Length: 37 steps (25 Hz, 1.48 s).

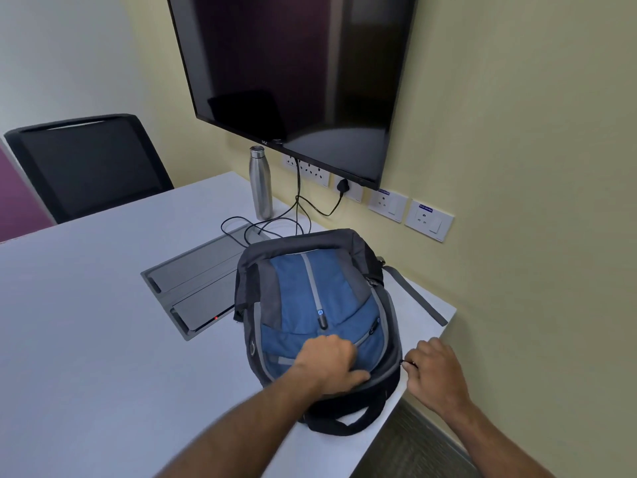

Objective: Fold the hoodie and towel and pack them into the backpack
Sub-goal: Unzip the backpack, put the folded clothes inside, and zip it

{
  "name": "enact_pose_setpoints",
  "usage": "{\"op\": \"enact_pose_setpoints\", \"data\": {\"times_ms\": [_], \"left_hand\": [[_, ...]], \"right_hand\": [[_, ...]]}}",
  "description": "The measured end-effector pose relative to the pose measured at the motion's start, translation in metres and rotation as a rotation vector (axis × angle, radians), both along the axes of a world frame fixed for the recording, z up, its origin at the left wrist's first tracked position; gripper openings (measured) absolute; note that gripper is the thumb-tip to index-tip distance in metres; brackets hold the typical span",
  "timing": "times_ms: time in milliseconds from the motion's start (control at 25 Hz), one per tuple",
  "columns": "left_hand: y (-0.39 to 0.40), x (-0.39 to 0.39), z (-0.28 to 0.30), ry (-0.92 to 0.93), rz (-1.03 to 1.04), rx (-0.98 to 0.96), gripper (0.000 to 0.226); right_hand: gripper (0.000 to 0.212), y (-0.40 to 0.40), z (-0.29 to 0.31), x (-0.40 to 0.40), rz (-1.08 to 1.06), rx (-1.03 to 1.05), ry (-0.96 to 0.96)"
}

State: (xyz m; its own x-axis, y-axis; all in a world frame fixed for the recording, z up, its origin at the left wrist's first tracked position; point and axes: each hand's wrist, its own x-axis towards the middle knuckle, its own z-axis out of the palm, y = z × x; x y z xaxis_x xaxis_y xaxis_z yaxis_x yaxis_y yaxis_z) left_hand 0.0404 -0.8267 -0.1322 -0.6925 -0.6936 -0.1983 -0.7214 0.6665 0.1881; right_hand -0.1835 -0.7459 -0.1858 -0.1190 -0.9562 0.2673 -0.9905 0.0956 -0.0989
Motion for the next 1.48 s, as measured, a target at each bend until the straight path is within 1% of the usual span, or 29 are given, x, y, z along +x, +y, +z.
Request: {"op": "enact_pose_setpoints", "data": {"times_ms": [80, 160, 320, 440, 560, 720, 880, 1200, 1480], "left_hand": [[0.008, -0.039, 0.005, 0.056, 0.084, 0.058, 0.055], [0.010, -0.066, 0.004, 0.057, 0.162, 0.068, 0.053], [-0.001, -0.085, -0.003, 0.017, 0.279, 0.100, 0.037], [-0.006, -0.089, -0.003, -0.045, 0.253, 0.131, 0.031], [-0.012, -0.093, 0.011, -0.115, 0.182, 0.135, 0.025], [-0.018, -0.096, 0.030, -0.169, 0.140, 0.139, 0.020], [-0.019, -0.096, 0.036, -0.209, 0.117, 0.143, 0.021], [-0.027, -0.099, 0.040, -0.278, 0.070, 0.148, 0.024], [-0.039, -0.100, 0.030, -0.314, 0.030, 0.184, 0.023]], "right_hand": [[0.021, -0.001, -0.002, -0.007, 0.048, -0.044, -0.037], [0.019, -0.002, -0.003, -0.013, 0.095, -0.088, -0.072], [0.012, -0.003, -0.009, -0.021, 0.155, -0.148, -0.134], [0.011, -0.005, -0.011, -0.026, 0.168, -0.145, -0.133], [0.015, -0.015, -0.009, -0.036, 0.174, -0.137, -0.091], [0.015, -0.043, 0.001, -0.050, 0.147, -0.104, -0.013], [0.016, -0.074, 0.009, -0.057, 0.108, -0.060, 0.072], [0.019, -0.133, 0.016, -0.065, 0.026, 0.009, 0.126], [0.022, -0.176, 0.012, -0.071, 0.038, 0.005, 0.183]]}}
